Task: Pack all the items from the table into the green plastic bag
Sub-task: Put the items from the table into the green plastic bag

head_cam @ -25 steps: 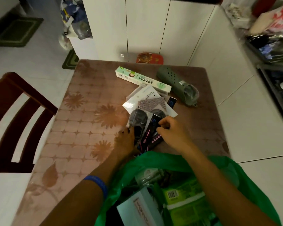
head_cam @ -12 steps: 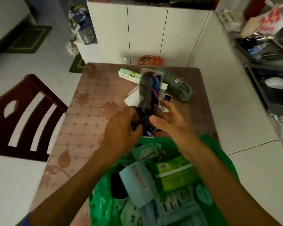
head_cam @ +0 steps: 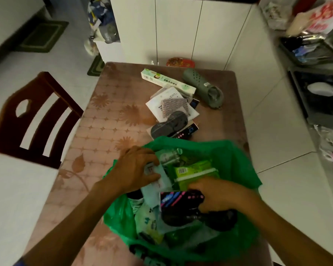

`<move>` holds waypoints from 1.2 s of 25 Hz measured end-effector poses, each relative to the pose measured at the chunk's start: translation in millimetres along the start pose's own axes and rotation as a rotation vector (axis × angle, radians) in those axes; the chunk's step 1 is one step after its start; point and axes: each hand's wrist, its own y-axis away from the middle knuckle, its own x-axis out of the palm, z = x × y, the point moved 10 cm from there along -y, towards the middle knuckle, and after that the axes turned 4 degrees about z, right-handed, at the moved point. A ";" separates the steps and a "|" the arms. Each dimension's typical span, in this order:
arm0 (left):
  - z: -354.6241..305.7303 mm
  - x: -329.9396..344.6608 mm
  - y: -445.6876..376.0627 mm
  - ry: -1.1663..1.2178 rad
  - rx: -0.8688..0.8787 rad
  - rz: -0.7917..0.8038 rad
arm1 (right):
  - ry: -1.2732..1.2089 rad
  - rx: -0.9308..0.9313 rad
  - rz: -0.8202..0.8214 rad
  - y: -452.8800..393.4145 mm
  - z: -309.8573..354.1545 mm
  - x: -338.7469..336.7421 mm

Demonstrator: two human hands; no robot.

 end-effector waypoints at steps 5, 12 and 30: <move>9.2 -1.3 -7.3 0.018 -0.075 0.123 | 0.082 0.003 -0.350 -21.5 -2.5 11.2; 47.7 -46.7 -84.0 0.733 -0.236 -0.276 | -0.101 0.093 -0.647 -10.2 -36.5 -21.7; 27.0 -89.1 -91.1 0.540 -0.039 -0.224 | 0.212 0.727 -0.569 60.1 -126.3 -44.0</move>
